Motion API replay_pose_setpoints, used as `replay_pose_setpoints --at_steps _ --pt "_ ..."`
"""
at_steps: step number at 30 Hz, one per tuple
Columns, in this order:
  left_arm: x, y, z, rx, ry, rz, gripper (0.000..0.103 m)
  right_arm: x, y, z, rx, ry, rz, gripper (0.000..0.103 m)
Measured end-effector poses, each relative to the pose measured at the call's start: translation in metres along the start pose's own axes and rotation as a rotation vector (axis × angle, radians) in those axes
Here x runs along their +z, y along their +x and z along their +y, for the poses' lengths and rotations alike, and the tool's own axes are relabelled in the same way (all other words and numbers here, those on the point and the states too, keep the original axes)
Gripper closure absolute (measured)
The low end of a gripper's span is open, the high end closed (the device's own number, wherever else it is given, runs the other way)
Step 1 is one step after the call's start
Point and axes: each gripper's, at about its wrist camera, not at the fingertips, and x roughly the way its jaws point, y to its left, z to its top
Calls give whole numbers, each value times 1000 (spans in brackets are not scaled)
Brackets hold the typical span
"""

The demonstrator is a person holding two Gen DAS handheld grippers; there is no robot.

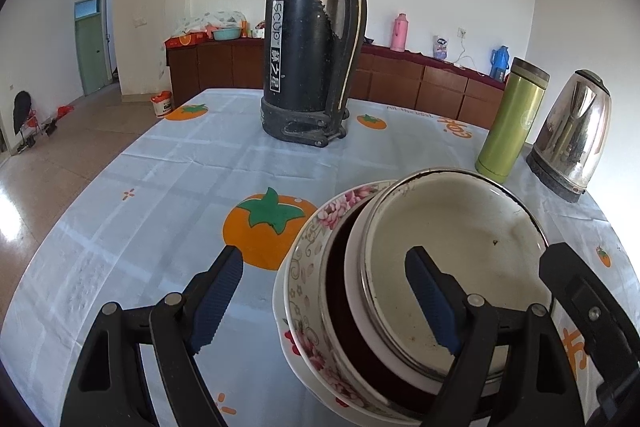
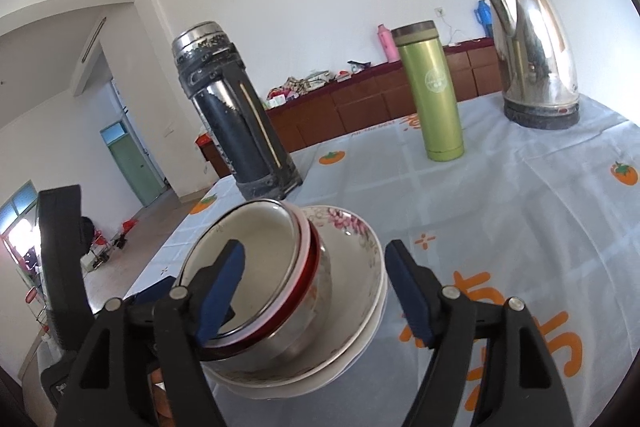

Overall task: Organize plates and bowls
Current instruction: 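Lower the nested bowl stack onto the floral plates with both grippers, then open both grippers and release the bowl stack on the plates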

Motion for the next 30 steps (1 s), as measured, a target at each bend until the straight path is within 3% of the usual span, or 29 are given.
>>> replay_pose_setpoints --at_steps 16,22,30 --pt "-6 -19 3 -48 0 -38 18 -10 -6 -2 -23 8 31 26" --pt "-6 -34 3 -78 6 -90 18 -13 -25 -1 -18 -1 -22 17" --pt "-12 -34 3 -68 23 -73 18 -17 -41 4 -50 -36 -94 8"
